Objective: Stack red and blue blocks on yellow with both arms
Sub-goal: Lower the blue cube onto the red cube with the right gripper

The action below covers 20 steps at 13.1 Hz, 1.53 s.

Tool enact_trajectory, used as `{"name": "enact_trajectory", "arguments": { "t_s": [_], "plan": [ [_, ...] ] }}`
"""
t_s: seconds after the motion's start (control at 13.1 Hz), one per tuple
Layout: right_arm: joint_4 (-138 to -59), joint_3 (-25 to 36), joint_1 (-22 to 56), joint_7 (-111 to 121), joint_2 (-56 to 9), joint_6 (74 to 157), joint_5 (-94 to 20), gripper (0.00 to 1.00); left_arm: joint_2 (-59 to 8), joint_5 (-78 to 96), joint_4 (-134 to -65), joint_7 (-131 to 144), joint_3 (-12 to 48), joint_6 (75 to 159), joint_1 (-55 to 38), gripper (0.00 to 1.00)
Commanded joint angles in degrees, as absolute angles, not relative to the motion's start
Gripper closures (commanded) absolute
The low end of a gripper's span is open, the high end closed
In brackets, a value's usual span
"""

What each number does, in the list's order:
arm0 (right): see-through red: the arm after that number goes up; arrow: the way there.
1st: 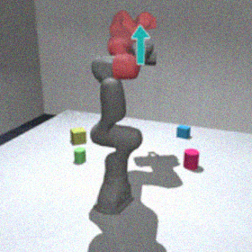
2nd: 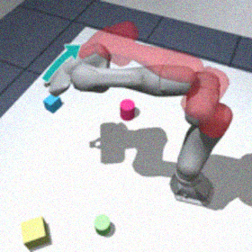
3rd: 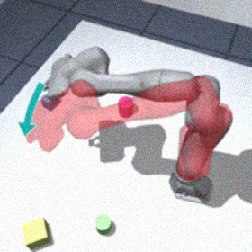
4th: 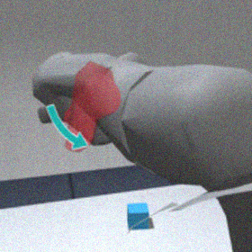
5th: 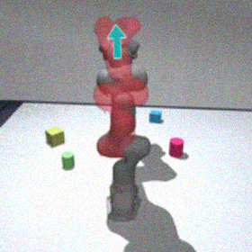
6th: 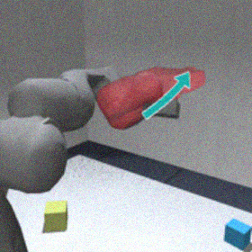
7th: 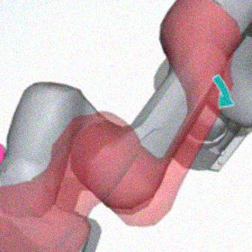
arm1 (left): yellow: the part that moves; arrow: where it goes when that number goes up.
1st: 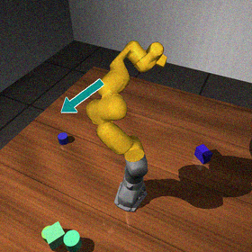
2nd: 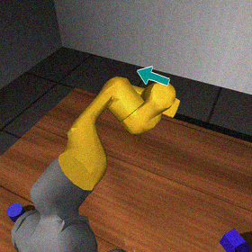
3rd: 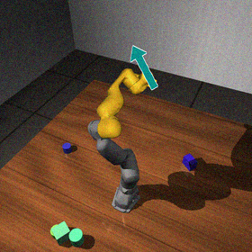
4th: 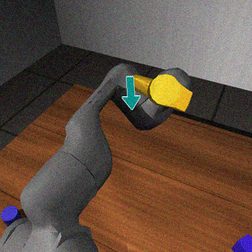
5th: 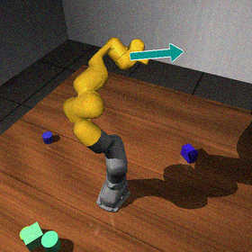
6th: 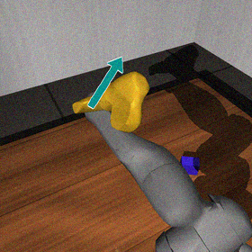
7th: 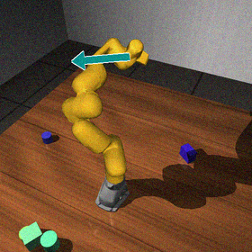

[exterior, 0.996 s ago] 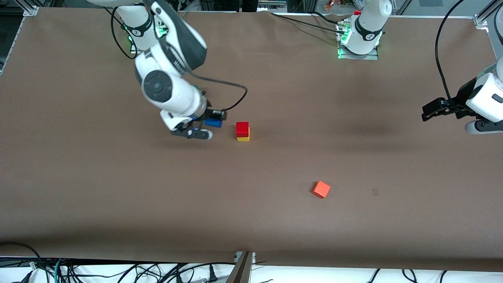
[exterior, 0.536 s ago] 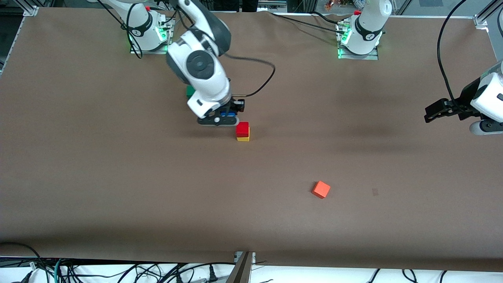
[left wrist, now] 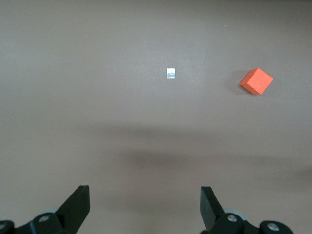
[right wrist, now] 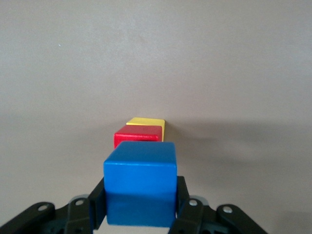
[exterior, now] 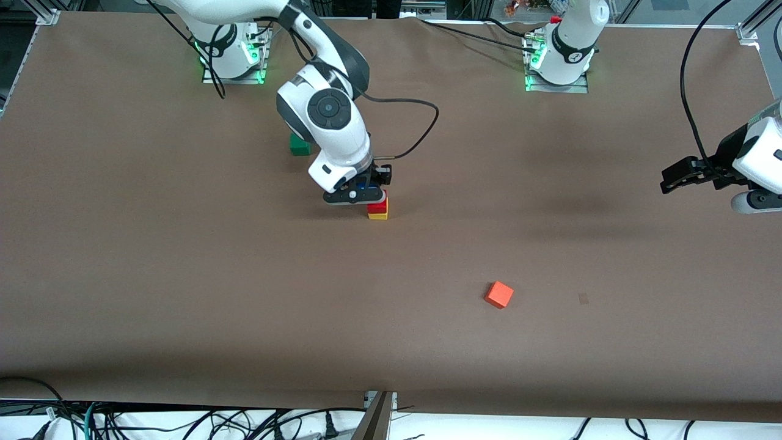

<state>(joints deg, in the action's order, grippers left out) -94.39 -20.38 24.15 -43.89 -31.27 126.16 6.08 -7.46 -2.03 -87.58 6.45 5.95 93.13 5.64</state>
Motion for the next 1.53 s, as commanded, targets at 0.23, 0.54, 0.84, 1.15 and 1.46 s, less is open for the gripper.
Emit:
{"name": "enact_trajectory", "arguments": {
  "t_s": [0.23, 0.54, 0.84, 1.15, 1.46],
  "plan": [
    [-91.6, -20.7, 24.9, -46.1, -34.1, 126.1, 6.6, 0.71, -8.4, -0.5, -85.9, 5.7, 6.1, 92.7, 6.1, 0.00],
    [-91.3, -20.7, 25.4, -46.4, -34.3, 126.0, 6.5, 0.71, -8.4, -0.5, -85.9, 5.7, 6.1, 92.7, 6.2, 0.00],
    [-91.3, -20.7, 25.5, -47.5, -34.6, 126.1, 6.6, 0.71, -8.4, -0.5, -85.9, 5.5, 6.1, 92.7, 6.2, 0.00],
    [-90.4, -20.7, 25.6, -47.7, -35.9, 126.2, 6.7, 0.71, -8.4, -0.5, -85.9, 5.4, 6.1, 92.7, 6.2, 0.00],
    [-89.2, -20.7, 26.5, -48.7, -36.8, 126.1, 6.9, 0.71, -8.4, -0.5, -85.9, 5.4, 6.1, 92.6, 6.2, 0.00]
  ]
}}
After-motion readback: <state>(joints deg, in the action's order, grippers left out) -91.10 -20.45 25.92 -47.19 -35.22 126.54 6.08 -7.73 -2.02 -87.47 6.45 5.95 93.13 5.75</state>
